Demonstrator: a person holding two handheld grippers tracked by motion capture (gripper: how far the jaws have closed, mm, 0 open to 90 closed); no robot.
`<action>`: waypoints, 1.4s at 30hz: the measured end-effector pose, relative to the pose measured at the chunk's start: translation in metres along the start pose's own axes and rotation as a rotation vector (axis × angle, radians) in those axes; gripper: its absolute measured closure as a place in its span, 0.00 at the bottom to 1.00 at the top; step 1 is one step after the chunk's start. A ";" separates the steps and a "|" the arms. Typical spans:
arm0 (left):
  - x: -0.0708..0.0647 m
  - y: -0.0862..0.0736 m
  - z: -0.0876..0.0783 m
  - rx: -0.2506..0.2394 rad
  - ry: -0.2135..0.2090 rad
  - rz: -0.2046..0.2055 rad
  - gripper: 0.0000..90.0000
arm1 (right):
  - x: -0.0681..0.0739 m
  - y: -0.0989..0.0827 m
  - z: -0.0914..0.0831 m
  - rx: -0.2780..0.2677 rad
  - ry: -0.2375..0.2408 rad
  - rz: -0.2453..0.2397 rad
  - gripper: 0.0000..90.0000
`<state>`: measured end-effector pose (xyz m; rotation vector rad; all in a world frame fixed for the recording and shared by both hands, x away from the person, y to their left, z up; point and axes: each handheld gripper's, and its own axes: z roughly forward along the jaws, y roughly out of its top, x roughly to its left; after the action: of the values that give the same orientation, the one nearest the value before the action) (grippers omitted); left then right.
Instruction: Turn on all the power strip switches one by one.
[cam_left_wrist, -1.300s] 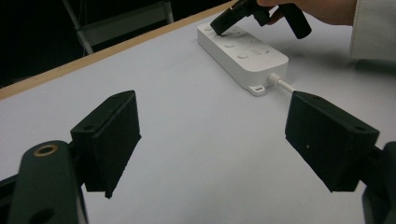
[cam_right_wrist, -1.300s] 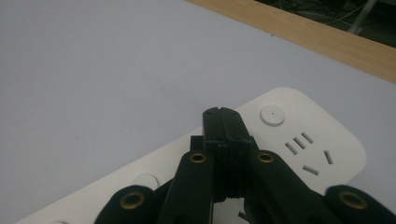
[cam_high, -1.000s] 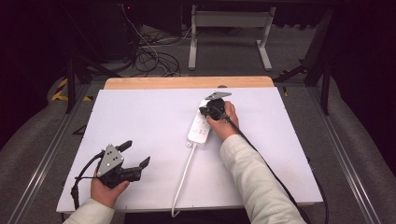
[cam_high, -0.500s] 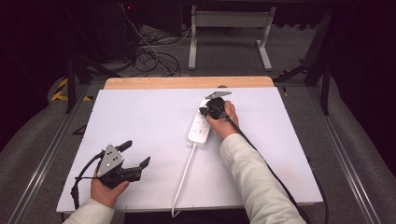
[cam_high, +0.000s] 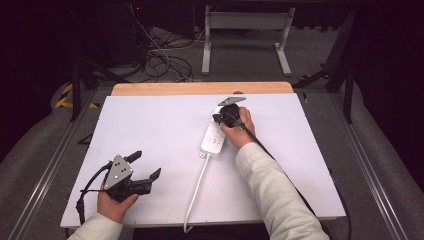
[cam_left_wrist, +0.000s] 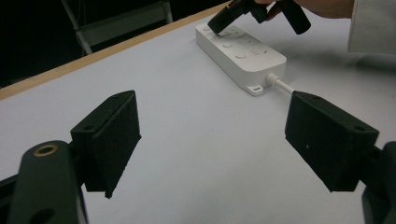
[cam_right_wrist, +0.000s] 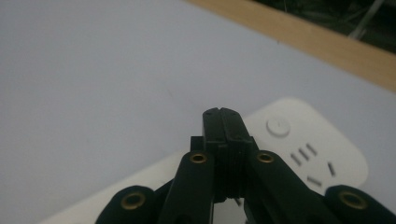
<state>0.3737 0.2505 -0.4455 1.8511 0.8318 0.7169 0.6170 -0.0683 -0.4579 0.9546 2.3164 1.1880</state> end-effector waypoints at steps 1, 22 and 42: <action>0.000 0.000 0.000 0.000 0.000 -0.006 0.20 | 0.001 0.003 -0.002 -0.041 0.001 -0.005 1.00; 0.002 -0.001 0.000 0.000 -0.002 -0.007 0.20 | -0.024 0.013 0.018 -0.019 -0.090 0.054 1.00; 0.001 -0.001 0.000 0.002 -0.004 -0.006 0.20 | -0.024 0.008 0.022 0.014 -0.115 0.062 1.00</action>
<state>0.3746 0.2516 -0.4462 1.8501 0.8357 0.7088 0.6504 -0.0693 -0.4637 1.0779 2.2222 1.1120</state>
